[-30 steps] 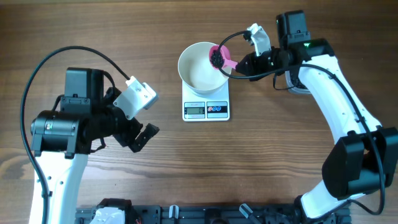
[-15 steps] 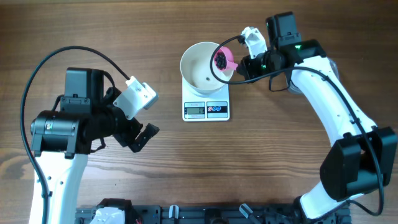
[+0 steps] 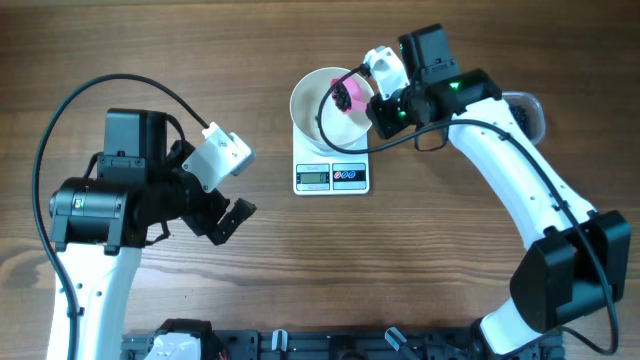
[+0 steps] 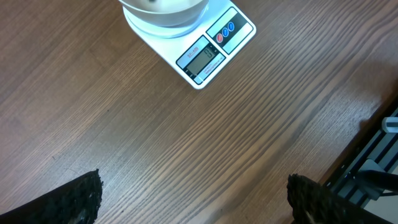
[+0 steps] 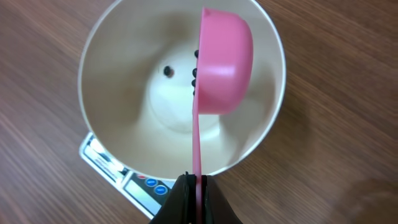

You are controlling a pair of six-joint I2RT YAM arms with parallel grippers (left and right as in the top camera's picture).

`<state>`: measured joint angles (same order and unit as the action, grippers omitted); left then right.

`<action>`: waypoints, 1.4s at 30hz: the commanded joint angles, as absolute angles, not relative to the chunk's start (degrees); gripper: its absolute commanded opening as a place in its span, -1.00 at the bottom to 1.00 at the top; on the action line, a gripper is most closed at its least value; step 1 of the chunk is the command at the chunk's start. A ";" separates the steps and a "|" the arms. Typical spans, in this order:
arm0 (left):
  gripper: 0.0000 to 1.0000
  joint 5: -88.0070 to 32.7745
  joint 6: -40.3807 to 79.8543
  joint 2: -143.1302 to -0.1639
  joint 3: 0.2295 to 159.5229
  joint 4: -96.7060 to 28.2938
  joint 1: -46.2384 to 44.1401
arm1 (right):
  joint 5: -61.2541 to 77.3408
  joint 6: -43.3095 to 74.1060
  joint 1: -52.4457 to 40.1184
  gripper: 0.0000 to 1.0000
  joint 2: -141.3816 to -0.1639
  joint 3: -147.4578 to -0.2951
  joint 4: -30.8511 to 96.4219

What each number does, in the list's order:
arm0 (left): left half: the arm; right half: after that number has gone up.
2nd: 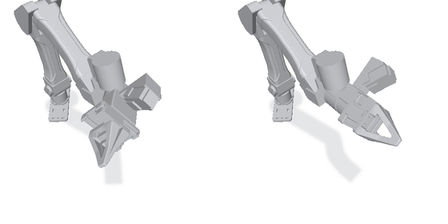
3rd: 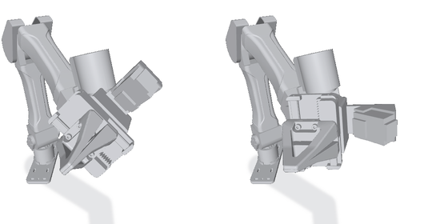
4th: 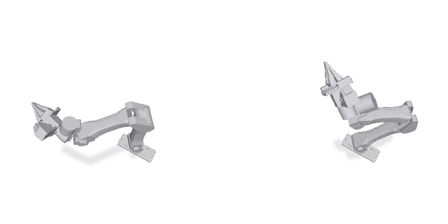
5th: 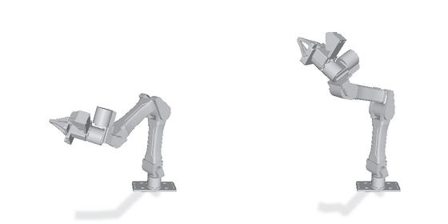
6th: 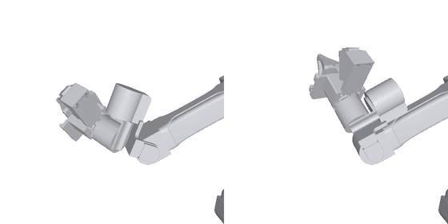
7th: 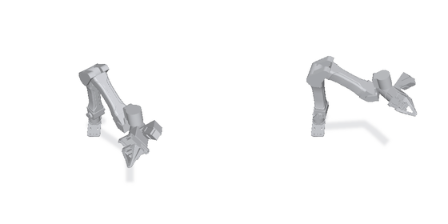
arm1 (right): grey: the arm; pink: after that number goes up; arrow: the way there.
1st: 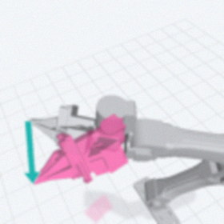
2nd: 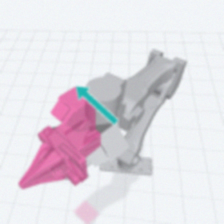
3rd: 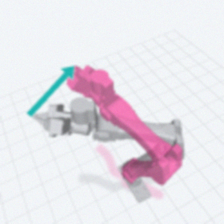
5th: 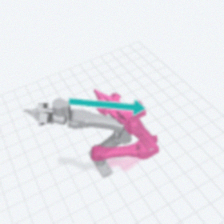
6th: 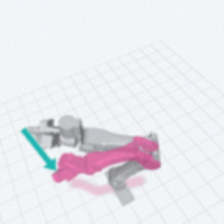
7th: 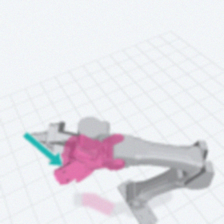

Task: Scoop item into bowl and weigh 150g on scale
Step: 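Tilt the scoop with the right gripper to pour beans into the bowl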

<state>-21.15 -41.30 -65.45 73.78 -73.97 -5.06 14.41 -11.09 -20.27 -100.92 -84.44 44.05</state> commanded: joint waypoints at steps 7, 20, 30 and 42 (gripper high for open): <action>1.00 -22.48 -41.15 -64.90 74.11 -73.97 -4.60 | 4.84 -13.76 -24.56 -0.91 -98.76 -84.53 43.75; 1.00 -22.48 -41.15 -64.90 74.11 -73.97 -4.60 | -0.49 -14.92 -25.52 -0.91 -95.68 -84.53 43.72; 1.00 -22.48 -41.15 -64.90 74.11 -73.97 -4.60 | -4.75 -14.98 -28.03 -0.91 -95.24 -84.51 44.01; 1.00 -22.48 -41.15 -64.90 74.11 -73.97 -4.60 | -12.49 -15.49 -31.94 -0.91 -95.22 -84.51 43.94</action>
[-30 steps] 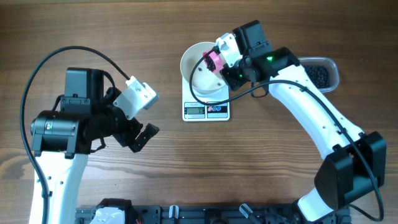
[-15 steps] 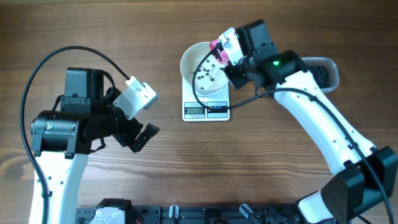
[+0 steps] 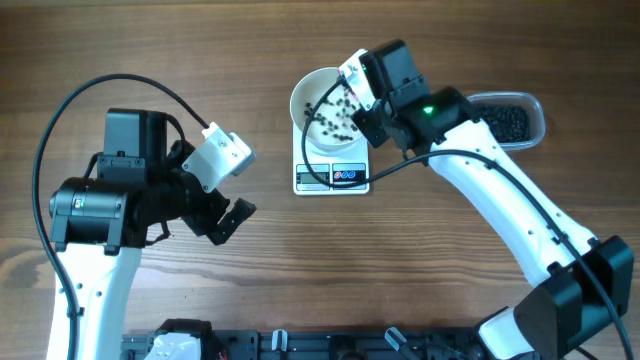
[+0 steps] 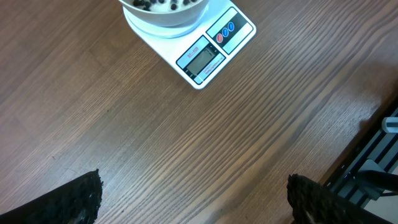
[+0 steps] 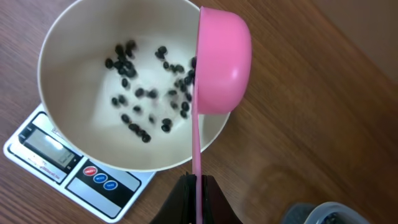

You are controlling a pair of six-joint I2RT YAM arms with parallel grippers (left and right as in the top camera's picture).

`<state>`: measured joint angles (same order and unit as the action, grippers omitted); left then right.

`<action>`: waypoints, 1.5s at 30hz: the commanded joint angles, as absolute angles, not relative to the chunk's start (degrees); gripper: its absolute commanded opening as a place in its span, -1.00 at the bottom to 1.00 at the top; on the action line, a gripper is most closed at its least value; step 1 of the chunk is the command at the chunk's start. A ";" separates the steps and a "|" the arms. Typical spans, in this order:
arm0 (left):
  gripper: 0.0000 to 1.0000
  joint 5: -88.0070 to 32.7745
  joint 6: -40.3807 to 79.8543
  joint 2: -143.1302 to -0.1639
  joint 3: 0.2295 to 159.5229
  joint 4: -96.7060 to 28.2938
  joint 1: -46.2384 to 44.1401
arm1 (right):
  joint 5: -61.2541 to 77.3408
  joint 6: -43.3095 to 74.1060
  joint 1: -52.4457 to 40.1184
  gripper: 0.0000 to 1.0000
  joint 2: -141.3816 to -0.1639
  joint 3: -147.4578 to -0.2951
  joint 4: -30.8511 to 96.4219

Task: Scoop item into bowl and weigh 150g on scale
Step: 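Tilt the scoop with the right gripper to pour beans into the bowl, then move the empty scoop right back over the bean tub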

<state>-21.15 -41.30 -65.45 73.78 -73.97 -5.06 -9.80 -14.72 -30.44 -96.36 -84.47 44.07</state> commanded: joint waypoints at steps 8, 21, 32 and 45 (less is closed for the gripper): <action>1.00 -22.48 -41.17 -64.90 74.11 -73.97 -4.60 | -14.11 -14.92 -32.40 -0.91 -94.80 -84.51 43.92; 1.00 -22.48 -41.15 -64.90 74.11 -73.97 -4.60 | -13.58 -11.31 -31.00 -0.91 -91.46 -85.14 43.38; 1.00 -22.48 -41.15 -64.90 74.11 -73.97 -4.60 | -24.45 -10.13 -20.60 -0.91 -83.70 -85.54 53.89; 1.00 -22.48 -41.15 -64.90 74.11 -73.97 -4.60 | -7.46 4.86 -11.09 -0.91 -77.87 -85.67 68.64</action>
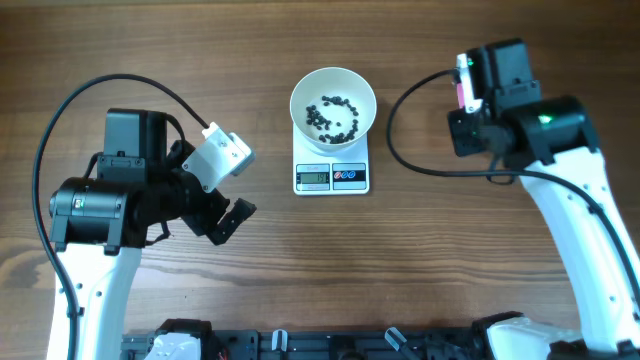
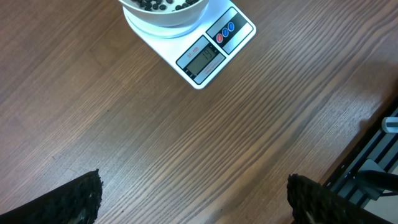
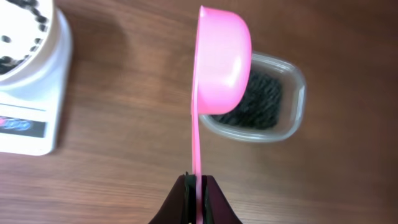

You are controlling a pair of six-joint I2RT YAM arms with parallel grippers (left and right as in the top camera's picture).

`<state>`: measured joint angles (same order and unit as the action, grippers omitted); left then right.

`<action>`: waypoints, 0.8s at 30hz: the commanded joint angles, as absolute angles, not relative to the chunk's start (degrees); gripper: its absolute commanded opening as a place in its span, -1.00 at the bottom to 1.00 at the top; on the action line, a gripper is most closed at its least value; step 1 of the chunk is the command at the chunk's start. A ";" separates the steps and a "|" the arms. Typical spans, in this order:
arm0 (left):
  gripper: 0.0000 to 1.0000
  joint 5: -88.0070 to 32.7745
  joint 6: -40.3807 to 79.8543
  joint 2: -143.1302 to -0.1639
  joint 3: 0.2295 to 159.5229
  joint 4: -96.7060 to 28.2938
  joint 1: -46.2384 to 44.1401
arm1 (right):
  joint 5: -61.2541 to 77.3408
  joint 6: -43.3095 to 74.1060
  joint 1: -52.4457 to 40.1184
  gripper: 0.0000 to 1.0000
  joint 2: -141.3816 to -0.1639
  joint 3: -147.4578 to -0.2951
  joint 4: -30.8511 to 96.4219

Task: Scoop item into bowl and weigh 150g on scale
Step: 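Move the empty scoop right back over the bean tub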

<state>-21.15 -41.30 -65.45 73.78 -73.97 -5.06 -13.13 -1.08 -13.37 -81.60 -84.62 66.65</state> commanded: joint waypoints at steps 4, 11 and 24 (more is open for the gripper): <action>0.99 -22.48 -41.15 -64.90 74.11 -73.97 -4.60 | -15.92 4.62 -9.41 -0.91 -77.89 -85.21 73.38; 1.00 -22.48 -41.15 -64.90 74.11 -73.97 -4.60 | -26.74 4.38 -9.19 -0.91 -82.13 -84.73 70.35; 1.00 -22.48 -41.17 -64.90 74.11 -73.97 -4.60 | -31.35 0.54 -6.17 -0.91 -94.06 -84.73 64.66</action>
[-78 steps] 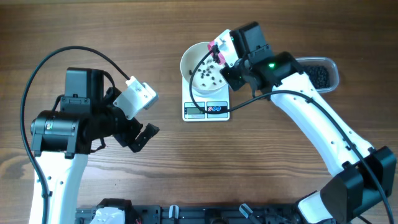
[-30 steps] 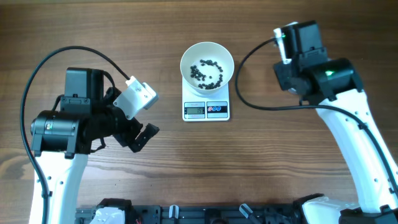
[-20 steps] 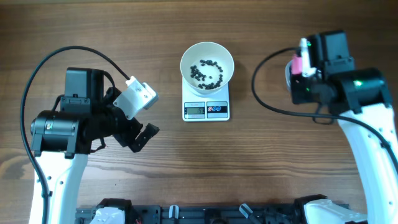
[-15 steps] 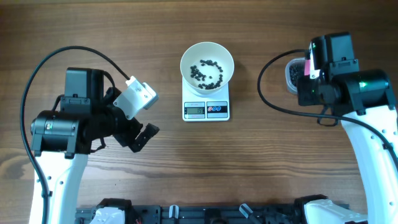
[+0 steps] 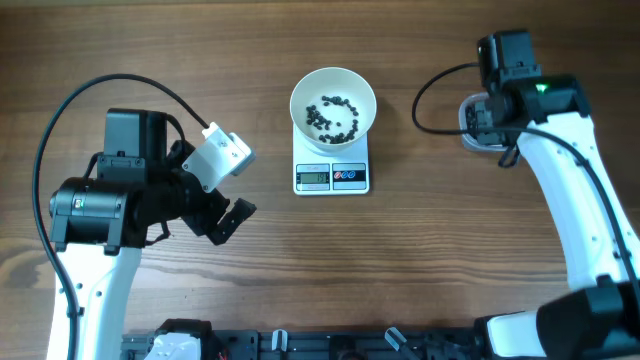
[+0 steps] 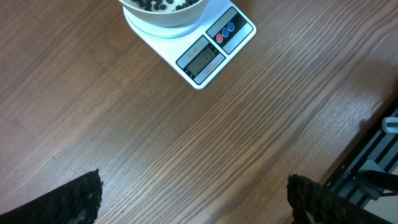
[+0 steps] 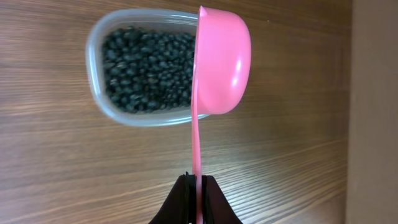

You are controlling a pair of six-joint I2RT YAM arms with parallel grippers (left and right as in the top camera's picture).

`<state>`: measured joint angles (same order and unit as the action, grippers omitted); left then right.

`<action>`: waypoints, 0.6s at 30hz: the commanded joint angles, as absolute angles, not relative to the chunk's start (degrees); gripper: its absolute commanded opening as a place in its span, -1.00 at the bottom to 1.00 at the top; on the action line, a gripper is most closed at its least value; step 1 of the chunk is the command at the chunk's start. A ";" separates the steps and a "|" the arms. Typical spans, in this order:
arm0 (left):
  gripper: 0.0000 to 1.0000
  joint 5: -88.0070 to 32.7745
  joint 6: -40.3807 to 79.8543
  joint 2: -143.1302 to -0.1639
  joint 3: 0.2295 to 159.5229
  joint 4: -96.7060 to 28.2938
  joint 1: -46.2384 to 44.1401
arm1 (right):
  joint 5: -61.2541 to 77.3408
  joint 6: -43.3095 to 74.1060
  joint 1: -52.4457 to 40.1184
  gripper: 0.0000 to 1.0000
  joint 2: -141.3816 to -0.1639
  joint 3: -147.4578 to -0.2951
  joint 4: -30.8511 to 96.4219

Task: Scoop item into bowl and weigh 150g on scale
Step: 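Move the empty scoop right back over the bean tub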

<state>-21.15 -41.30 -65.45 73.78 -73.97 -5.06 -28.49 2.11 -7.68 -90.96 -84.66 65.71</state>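
Observation:
A white bowl (image 5: 333,105) holding a thin scatter of black beans sits on the white digital scale (image 5: 332,176); both also show at the top of the left wrist view, the bowl (image 6: 163,10) and the scale (image 6: 208,53). My right gripper (image 7: 197,182) is shut on the handle of a pink scoop (image 7: 221,59), held on its side over the right end of a clear tub of black beans (image 7: 146,74). In the overhead view the right arm covers most of that tub (image 5: 470,125). My left gripper (image 6: 193,199) hangs open over bare table.
The wooden table (image 5: 300,260) carries only the scale and the bean tub. A black rail (image 5: 330,343) runs along the near edge. The left arm (image 5: 130,195) stands at the left, well away from the scale.
My right gripper has moved with the scoop toward the far right and turned, so the scoop now hangs over the bean tub's end instead of beside it. The left arm is unchanged.
The pink scoop was tipped in the bowl with only a few beans fallen. Then beans lay scattered across the bowl with the scoop at its rim. After that the scoop was away near the bean tub, and now over it.

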 commanded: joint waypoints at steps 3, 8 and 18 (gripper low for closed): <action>1.00 -22.48 -41.15 -64.90 74.11 -73.97 -4.60 | -31.35 -0.01 -5.28 -0.91 -95.90 -84.73 63.88; 1.00 -22.48 -41.15 -64.90 74.11 -73.97 -4.60 | -31.38 -1.45 -4.51 -0.91 -99.57 -84.73 63.44; 1.00 -22.48 -41.15 -64.90 74.11 -73.97 -4.60 | -35.42 -1.56 -4.51 -0.92 -103.04 -84.73 63.00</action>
<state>-21.15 -41.30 -65.45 73.78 -73.97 -5.06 -30.72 -1.23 -4.67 -101.47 -84.66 63.31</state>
